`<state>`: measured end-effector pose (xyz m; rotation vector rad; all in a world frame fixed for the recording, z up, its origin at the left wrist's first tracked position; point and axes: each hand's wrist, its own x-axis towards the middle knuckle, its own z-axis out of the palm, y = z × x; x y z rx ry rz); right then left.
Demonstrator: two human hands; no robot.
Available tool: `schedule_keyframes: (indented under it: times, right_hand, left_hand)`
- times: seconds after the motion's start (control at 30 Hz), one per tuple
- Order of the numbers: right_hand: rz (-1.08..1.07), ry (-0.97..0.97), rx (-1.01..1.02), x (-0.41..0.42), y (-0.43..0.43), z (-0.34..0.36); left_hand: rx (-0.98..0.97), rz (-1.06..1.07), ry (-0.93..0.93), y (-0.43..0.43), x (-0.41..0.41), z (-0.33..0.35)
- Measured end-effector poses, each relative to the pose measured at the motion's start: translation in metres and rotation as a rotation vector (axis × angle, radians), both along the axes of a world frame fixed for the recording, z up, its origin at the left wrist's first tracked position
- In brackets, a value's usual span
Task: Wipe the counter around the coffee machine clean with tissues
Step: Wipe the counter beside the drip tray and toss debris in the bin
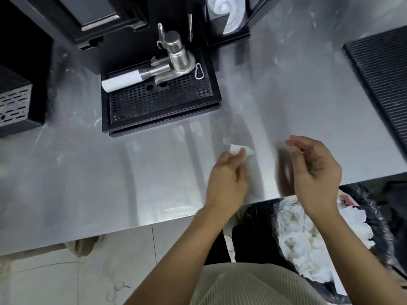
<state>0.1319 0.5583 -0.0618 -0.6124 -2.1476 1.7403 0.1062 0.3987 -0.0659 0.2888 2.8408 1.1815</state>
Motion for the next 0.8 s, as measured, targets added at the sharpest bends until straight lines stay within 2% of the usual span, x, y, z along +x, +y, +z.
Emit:
schedule_keyframes:
  times: [0.13, 0.3, 0.43, 0.63, 0.8]
  right_hand:
    - [-0.023, 0.028, -0.030, 0.002, 0.010, -0.003]
    - [-0.064, 0.045, -0.074, 0.002, 0.017, -0.004]
    - [-0.088, 0.057, -0.073, 0.003, 0.018, -0.001]
    - [-0.159, 0.079, -0.035, 0.012, 0.034, 0.010]
    - [-0.203, 0.062, -0.063, 0.018, 0.046, 0.009]
  left_hand:
    - [-0.070, 0.219, 0.148, -0.071, -0.003, 0.021]
    - [-0.288, 0.150, 0.063, -0.102, 0.032, 0.009]
    - [-0.196, 0.170, 0.069, -0.062, 0.038, -0.005]
    - [-0.055, 0.072, 0.023, 0.019, 0.027, -0.008]
    - [-0.002, -0.108, 0.005, 0.057, 0.019, -0.003]
